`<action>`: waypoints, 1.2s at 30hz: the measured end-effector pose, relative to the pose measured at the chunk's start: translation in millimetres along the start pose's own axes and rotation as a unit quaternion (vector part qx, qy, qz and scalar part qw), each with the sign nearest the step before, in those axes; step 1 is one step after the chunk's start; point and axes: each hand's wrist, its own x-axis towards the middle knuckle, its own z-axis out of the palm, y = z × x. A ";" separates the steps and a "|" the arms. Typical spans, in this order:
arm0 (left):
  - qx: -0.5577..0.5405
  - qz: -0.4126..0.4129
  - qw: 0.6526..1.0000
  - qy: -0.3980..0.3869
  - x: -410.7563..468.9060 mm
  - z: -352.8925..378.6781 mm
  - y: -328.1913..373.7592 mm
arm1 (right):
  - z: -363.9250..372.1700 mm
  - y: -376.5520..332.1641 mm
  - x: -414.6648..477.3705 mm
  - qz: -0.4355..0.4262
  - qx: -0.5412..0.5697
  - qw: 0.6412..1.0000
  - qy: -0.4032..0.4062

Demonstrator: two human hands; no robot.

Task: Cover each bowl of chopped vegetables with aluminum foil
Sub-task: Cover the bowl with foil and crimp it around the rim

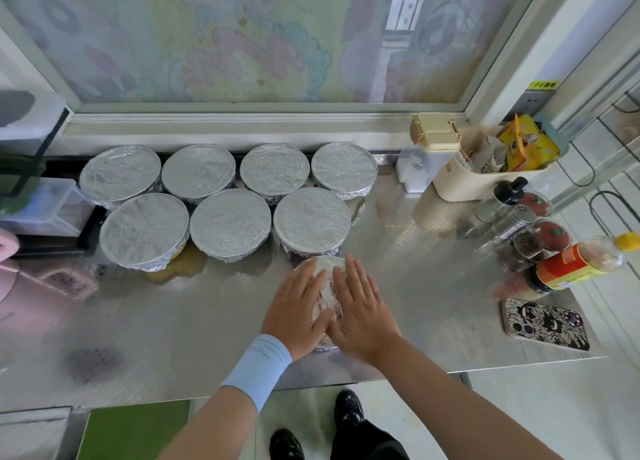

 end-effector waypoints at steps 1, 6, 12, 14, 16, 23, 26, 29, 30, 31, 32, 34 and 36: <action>0.027 0.032 0.998 -0.050 -1.4 -1.9 -4.3 | 1.4 5.6 -0.7 -0.033 -0.008 0.999 -0.004; 0.141 0.168 0.969 -0.116 -1.9 -11.2 -28.6 | 1.4 32.8 -2.9 -0.108 -0.034 0.993 -0.034; 0.173 0.216 0.954 -0.115 -1.9 -9.7 -45.6 | 0.5 40.5 -0.7 -0.140 -0.045 0.989 -0.032; 0.180 0.215 0.952 -0.121 -2.3 -10.7 -45.0 | -1.0 41.9 -0.9 -0.150 -0.055 0.987 -0.029; 0.173 0.205 0.954 -0.134 -4.4 -17.7 -41.4 | -2.9 44.3 -2.6 -0.160 -0.068 0.984 -0.026; 0.050 -0.008 0.996 -0.069 -12.3 -7.4 0.1 | 10.2 25.8 -8.7 -0.049 -0.022 0.999 0.010; 0.022 -0.064 0.997 -0.044 -16.0 7.6 0.9 | 17.7 20.5 -9.4 -0.025 -0.024 0.999 0.028; -0.067 -0.101 0.993 0.009 -24.4 10.3 -2.1 | 20.4 21.9 -11.4 -0.015 -0.015 0.999 0.037; -0.097 -0.112 0.989 0.018 -26.4 10.1 -2.6 | 20.8 21.6 -11.4 -0.015 -0.018 0.999 0.038; -0.116 -0.112 0.987 0.023 -28.4 10.7 -3.5 | 21.1 20.9 -10.8 -0.016 -0.022 0.999 0.039; -0.125 -0.106 0.986 0.026 -29.7 11.4 -5.1 | 20.7 20.0 -10.1 -0.015 -0.028 0.999 0.041; -0.139 -0.096 0.985 0.024 -32.1 11.2 -10.4 | 20.0 18.5 -11.5 -0.005 -0.047 0.997 0.055; -0.132 -0.092 0.986 0.047 -36.8 4.9 -16.5 | 17.5 13.6 -15.5 0.001 -0.058 0.995 0.081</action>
